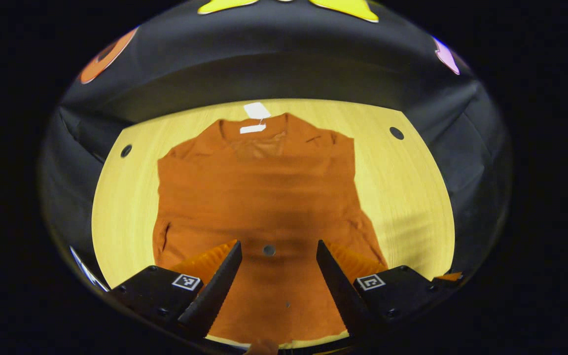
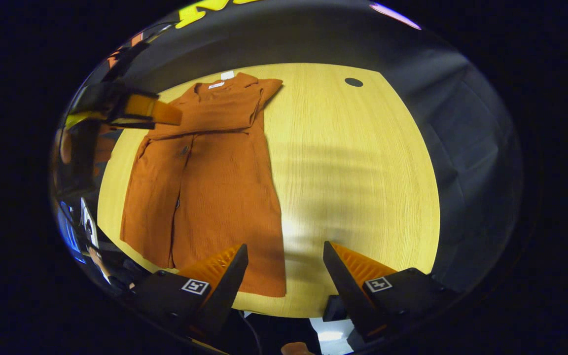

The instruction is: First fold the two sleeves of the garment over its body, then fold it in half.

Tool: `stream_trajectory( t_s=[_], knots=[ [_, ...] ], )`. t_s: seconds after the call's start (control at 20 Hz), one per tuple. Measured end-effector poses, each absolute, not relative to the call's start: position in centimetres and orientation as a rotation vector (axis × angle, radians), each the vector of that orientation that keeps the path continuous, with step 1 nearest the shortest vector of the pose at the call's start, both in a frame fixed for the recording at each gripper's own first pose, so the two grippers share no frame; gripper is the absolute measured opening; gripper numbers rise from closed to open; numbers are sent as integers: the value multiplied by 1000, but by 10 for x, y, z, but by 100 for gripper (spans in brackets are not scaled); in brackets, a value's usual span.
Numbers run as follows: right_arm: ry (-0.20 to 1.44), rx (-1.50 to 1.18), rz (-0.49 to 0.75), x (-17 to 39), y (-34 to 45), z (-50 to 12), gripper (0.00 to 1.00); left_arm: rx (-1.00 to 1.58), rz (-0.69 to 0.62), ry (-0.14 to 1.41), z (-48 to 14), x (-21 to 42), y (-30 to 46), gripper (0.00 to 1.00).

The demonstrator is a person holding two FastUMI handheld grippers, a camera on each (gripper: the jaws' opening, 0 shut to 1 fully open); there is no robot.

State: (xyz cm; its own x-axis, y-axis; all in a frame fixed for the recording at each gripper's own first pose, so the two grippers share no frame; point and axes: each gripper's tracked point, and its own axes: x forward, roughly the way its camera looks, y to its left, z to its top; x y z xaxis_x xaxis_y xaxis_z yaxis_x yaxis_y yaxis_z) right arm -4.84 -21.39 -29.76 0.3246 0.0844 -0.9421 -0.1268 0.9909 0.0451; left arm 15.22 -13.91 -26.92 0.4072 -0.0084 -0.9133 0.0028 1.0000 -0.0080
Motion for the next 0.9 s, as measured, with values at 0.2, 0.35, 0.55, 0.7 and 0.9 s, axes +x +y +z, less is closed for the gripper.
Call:
stream_trajectory(
  t_s=[0.2, 0.35, 0.55, 0.7, 0.9],
  knots=[
    [1364, -82, 162, -65, -194, -304, 95, -13, 49, 1243, -272, 84, -76, 99],
    [1438, -80, 182, -79, -188, -309, 96, -72, 71, 1335, -278, 31, -31, 99],
    [1464, -94, 155, -83, -197, -319, 99, -119, 107, 1407, -272, -10, 23, 99],
    [1496, -75, 177, -94, -207, -326, 99, -128, 57, 1438, -274, -32, 51, 99],
    [1545, -40, 109, -106, -235, -340, 99, -162, 23, 1515, -283, -61, 76, 98]
  ],
)
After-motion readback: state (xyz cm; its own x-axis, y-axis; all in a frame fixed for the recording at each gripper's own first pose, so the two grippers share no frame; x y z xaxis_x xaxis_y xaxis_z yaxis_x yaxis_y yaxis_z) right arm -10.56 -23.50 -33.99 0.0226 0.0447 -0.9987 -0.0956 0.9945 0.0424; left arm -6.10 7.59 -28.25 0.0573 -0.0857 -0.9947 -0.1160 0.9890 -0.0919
